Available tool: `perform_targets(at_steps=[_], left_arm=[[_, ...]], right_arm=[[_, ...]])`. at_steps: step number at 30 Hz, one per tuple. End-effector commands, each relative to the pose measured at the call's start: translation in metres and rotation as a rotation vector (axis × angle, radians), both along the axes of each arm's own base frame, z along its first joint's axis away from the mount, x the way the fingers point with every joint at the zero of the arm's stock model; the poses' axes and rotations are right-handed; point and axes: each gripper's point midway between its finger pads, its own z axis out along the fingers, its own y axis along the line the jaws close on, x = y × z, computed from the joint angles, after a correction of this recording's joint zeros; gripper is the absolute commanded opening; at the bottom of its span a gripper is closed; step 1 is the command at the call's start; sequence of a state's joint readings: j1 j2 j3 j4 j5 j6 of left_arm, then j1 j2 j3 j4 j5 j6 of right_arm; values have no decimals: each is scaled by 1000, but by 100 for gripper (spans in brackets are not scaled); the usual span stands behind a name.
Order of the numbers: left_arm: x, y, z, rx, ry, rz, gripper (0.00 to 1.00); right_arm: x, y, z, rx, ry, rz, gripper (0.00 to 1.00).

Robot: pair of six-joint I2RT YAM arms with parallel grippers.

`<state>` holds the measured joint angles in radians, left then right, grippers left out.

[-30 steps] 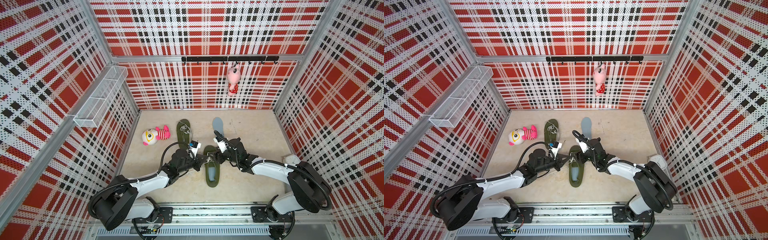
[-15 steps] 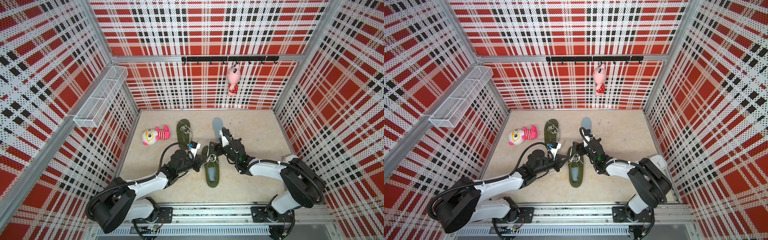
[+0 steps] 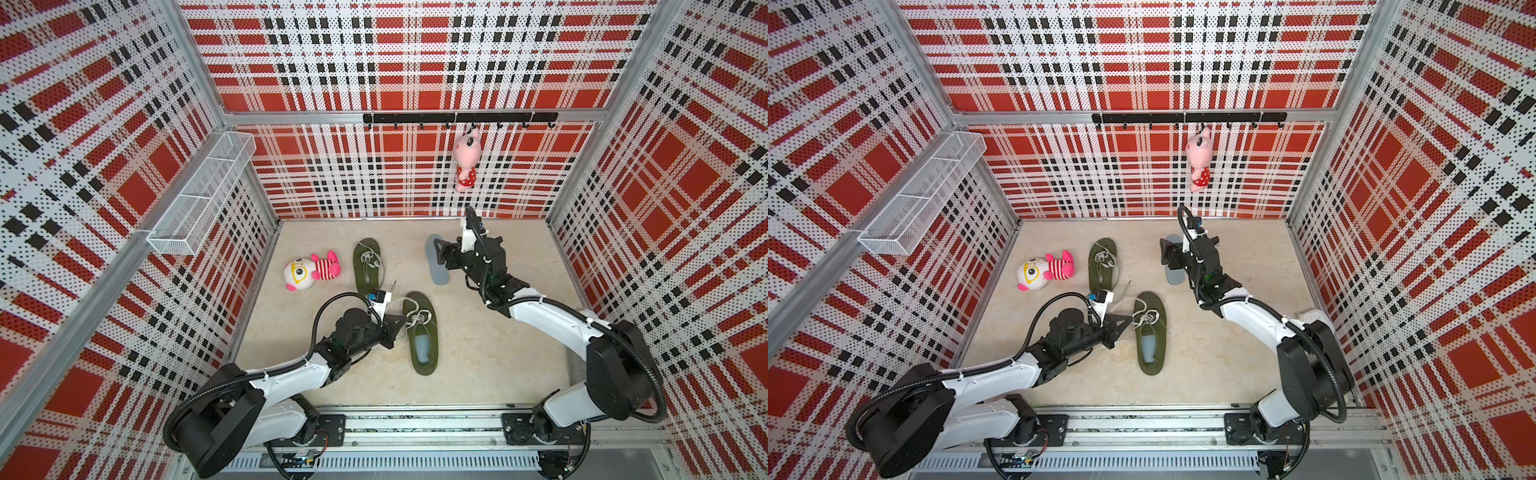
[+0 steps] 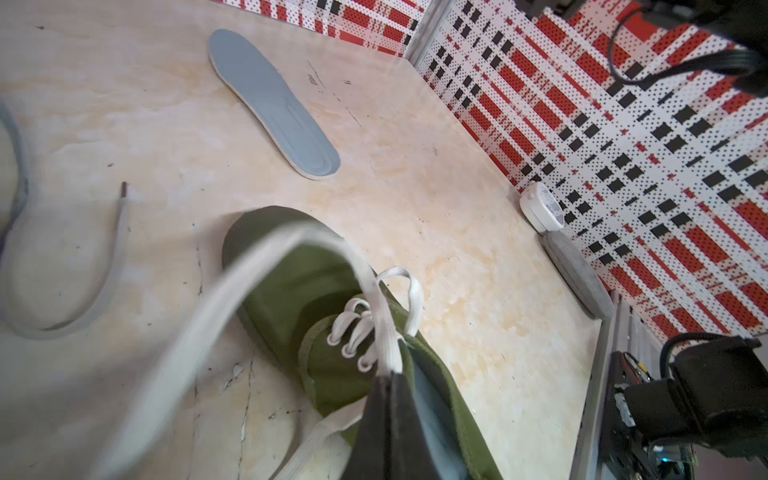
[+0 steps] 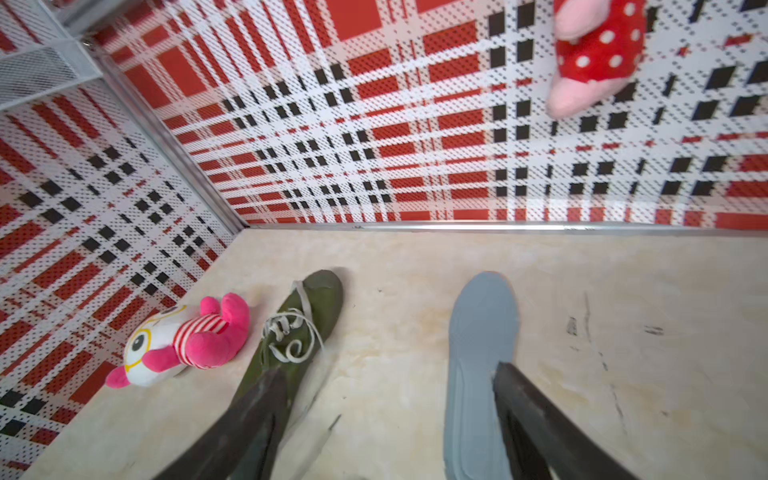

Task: Remove the insole from the shoe
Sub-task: Untie the shoelace on the shoe.

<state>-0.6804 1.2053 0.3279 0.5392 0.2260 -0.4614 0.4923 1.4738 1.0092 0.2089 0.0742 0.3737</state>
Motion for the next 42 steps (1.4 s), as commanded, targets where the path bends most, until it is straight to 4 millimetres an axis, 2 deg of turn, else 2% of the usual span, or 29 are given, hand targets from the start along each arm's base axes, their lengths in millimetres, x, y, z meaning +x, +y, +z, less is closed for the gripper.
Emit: perform_targets(at_steps=[1,3,7,10,12,18,21,27,32,36,42], left_arm=[[11,9,3,-39,3,87,0],[14,14,0,-62,23,117,0],[15,15,-1,-107,41,123,0],[15,13,-5,-103,50,118,0],[15,12,-5,-105,51,115,0],[13,9,-3,-109,47,103,0],[12,9,-4,-110,50,102,0],[12,7,-3,-109,47,93,0],[11,7,-3,-110,45,95,0],[12,11,-3,-111,41,115,0],[12,26,-8,-110,52,161,0]], right_arm=[[-42,-11,-46,-149,211,101,82],[-66,-6,-56,-183,251,205,84],[-111,7,-92,-195,408,347,84],[-133,27,-116,-229,473,404,84],[-138,40,-127,-238,511,423,83],[-140,58,-148,-286,590,439,81],[-140,54,-162,-325,634,411,80],[-126,51,-170,-359,641,342,78],[-119,49,-189,-419,677,297,75],[-103,26,-190,-502,659,142,73],[-78,-36,-164,-544,555,-154,67]])
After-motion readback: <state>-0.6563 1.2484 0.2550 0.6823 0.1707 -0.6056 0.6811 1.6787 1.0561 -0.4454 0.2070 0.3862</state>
